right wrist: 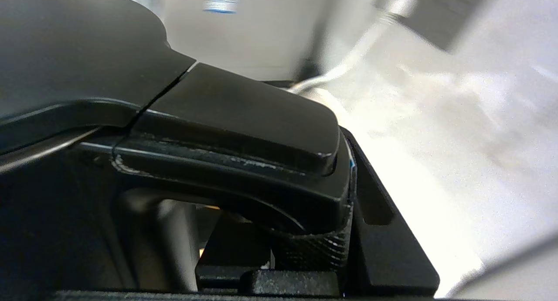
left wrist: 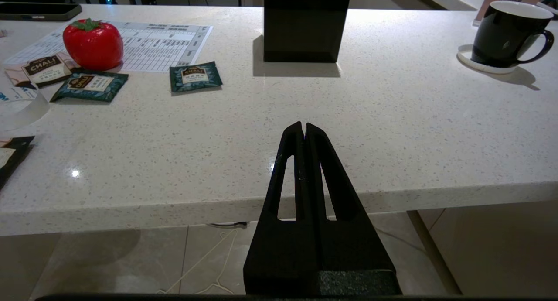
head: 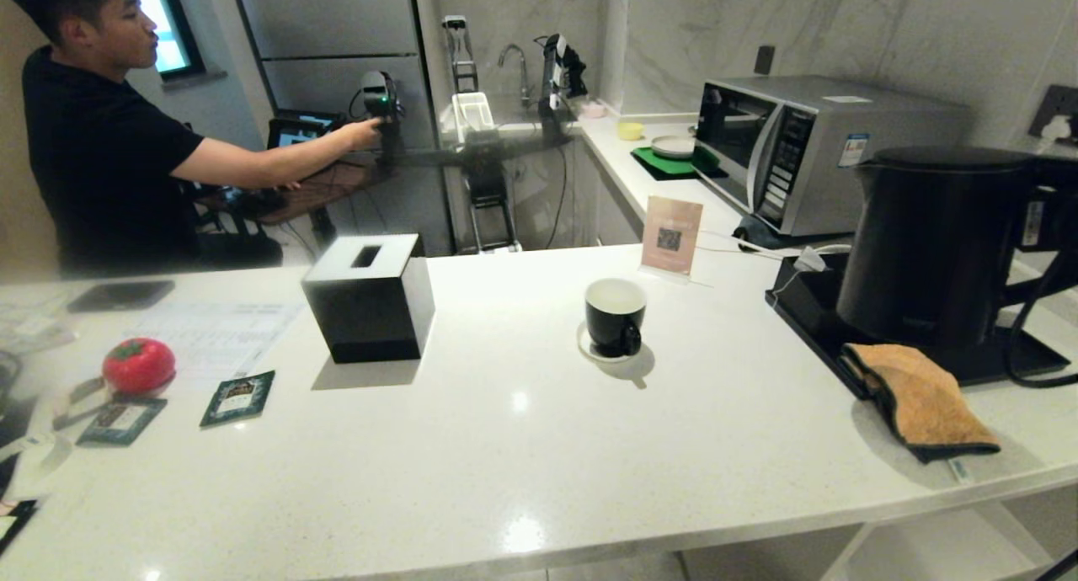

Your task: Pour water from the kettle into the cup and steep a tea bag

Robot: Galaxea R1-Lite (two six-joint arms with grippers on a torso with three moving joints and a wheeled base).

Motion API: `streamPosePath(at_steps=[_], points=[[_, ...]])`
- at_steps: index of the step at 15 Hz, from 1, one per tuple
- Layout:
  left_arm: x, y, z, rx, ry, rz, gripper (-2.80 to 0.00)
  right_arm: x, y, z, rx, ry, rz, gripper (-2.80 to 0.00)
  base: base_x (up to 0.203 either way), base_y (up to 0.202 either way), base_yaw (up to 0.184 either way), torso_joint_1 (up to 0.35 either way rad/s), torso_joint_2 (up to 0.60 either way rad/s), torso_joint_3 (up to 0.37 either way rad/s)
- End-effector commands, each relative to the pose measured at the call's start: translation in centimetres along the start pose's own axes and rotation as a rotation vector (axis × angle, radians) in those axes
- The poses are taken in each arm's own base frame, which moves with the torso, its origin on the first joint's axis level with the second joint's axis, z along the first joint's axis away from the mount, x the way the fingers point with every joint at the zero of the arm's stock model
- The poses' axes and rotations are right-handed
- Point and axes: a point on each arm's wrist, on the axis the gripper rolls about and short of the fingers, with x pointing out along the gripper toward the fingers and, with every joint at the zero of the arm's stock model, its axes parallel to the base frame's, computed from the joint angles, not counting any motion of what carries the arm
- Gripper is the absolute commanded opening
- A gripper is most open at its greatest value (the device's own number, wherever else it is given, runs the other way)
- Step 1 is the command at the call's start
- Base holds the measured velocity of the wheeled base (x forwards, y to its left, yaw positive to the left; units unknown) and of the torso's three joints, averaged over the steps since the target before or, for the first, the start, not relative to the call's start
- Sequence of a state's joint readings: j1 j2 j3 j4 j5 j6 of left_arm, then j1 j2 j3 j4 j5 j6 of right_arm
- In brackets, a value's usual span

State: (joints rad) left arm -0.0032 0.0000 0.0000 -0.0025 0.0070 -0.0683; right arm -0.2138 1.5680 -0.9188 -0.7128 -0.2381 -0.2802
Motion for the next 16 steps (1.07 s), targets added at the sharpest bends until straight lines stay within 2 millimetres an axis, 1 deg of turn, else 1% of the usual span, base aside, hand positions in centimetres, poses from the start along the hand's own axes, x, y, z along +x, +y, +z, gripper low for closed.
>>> streamPosePath(at_steps=[1,5,9,13,16], points=[[0.0,0.0,0.0,-0.001,0.0,0.001,-2.8,-0.5,-1.9,-0.4,0.01,0.01,-0.065,-2.8,0.0,0.0,0.0,0.0,0.0,0.0],[0.0,0.0,0.0,-0.001,0.0,0.001,-2.8,-1.2,-5.0,-1.8,0.008,0.036,-0.182,-2.8,0.0,0.0,0.0,0.0,0.0,0.0],[0.0,0.0,0.0,-0.001,0.001,0.001,-2.8,-0.9,-7.7,-3.0,0.001,0.053,-0.288,-2.8,0.0,0.0,0.0,0.0,0.0,0.0],[0.0,0.0,0.0,-0.001,0.0,0.001,-2.8,-0.2,-8.7,-5.3,-0.002,0.062,-0.344,-2.8,0.0,0.0,0.0,0.0,0.0,0.0],[0.0,0.0,0.0,-0.001,0.001,0.001,-2.8,0.8,-9.8,-7.2,-0.006,0.088,-0.384,-2.8,0.0,0.0,0.0,0.0,0.0,0.0]])
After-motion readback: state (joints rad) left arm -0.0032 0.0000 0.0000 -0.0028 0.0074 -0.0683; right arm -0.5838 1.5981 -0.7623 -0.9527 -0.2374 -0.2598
